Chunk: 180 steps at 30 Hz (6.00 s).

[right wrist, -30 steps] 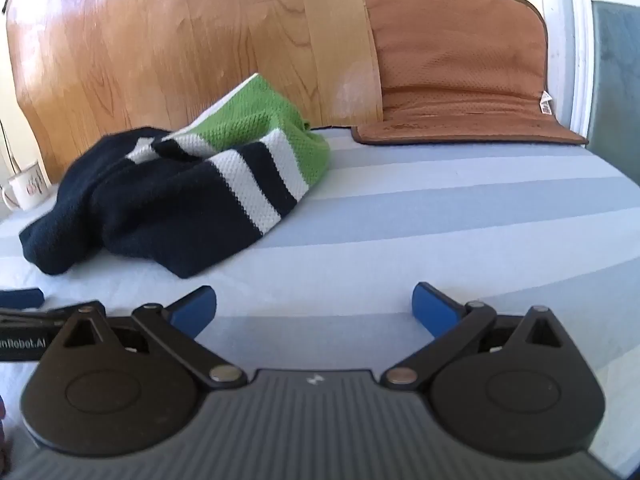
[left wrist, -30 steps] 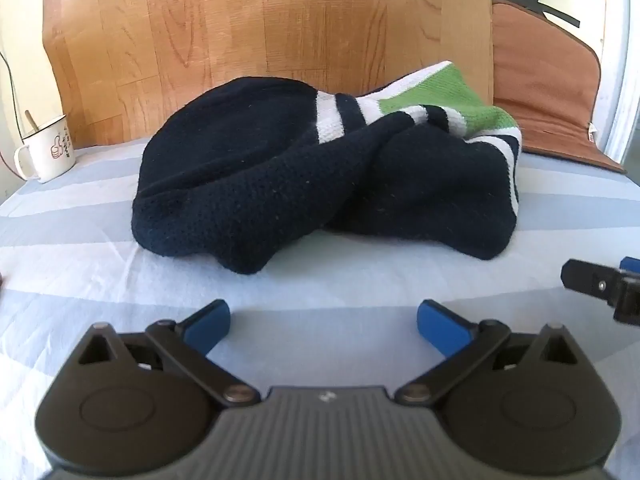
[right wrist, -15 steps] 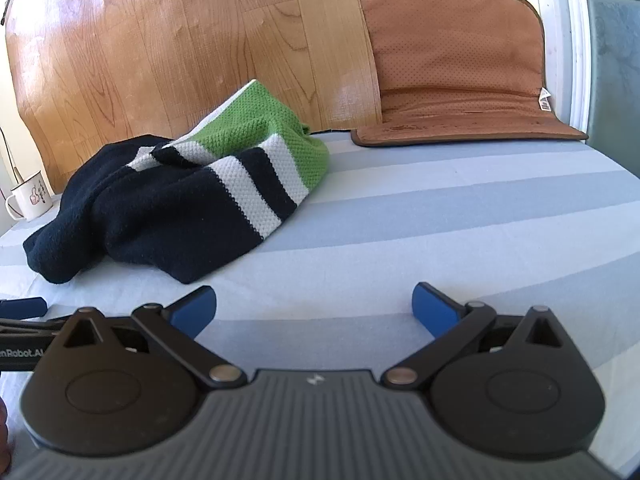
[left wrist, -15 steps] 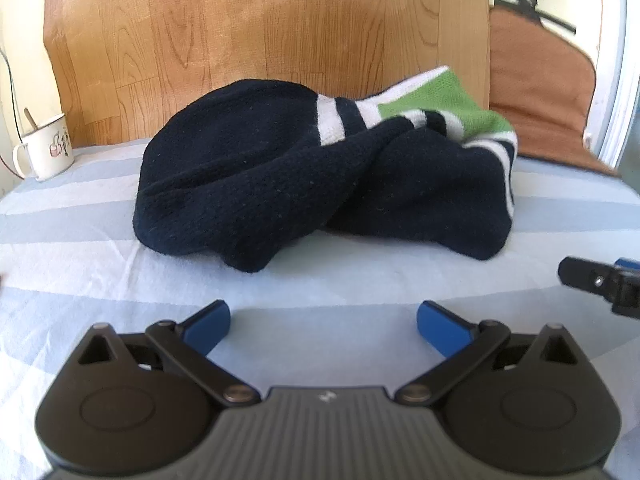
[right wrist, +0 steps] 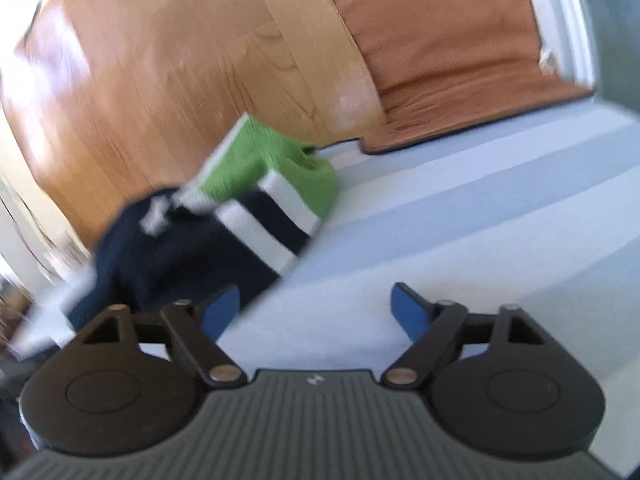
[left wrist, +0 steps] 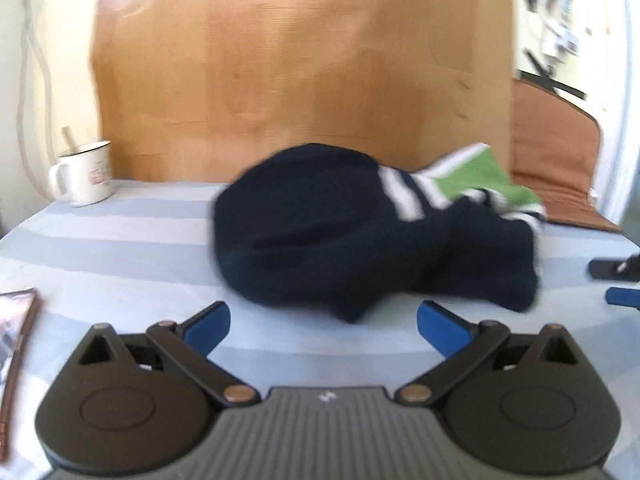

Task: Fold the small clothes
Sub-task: 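Move both tools toward the crumpled navy-and-green sweater, then grasp the green yoke with the left tool while the right tool grasps the sweater edge, then lift the sweater with both tools and shake it open in the air, then lay the sweater flat on the bed and open both tools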

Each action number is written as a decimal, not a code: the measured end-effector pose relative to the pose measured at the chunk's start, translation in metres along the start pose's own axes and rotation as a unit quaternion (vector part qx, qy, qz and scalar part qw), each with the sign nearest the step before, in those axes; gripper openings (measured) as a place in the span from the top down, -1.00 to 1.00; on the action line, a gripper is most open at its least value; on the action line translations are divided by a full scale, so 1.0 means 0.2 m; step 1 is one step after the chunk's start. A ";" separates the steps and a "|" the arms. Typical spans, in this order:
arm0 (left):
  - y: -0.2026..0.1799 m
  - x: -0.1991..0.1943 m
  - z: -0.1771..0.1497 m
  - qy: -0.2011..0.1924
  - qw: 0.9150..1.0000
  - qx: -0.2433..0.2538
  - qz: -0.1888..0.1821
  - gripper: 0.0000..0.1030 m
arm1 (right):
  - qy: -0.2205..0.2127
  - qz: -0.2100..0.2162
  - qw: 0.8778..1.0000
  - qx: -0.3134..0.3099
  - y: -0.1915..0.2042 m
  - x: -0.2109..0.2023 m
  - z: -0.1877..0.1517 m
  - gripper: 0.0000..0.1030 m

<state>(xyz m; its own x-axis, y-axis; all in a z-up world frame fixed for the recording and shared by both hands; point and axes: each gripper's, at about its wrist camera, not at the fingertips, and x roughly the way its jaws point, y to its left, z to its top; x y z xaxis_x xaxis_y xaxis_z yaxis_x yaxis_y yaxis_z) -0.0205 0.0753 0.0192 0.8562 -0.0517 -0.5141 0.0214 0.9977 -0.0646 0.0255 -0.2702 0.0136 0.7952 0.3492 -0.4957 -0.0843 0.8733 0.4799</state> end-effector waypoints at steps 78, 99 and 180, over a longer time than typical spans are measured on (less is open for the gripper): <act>0.67 -0.72 0.04 -0.033 0.998 -0.060 -0.003 -0.42 | -0.024 0.148 0.978 -0.148 0.00 -0.77 0.20 -0.39; 0.32 -0.43 0.11 0.002 0.981 0.138 -0.136 0.76 | 0.118 0.159 0.942 -0.271 0.36 -0.36 0.07 0.80; 0.64 0.22 0.15 0.069 0.988 -0.019 0.137 -0.12 | 0.002 -0.135 0.965 -0.226 0.01 0.08 0.60 0.28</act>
<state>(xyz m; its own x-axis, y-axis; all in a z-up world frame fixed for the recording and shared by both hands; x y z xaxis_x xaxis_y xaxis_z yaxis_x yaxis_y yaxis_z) 0.0354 0.2012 0.0137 0.7493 0.2115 -0.6275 -0.2221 0.9730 0.0628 0.1106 -0.3043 0.0940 0.8231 0.0889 -0.5609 -0.1282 0.9913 -0.0312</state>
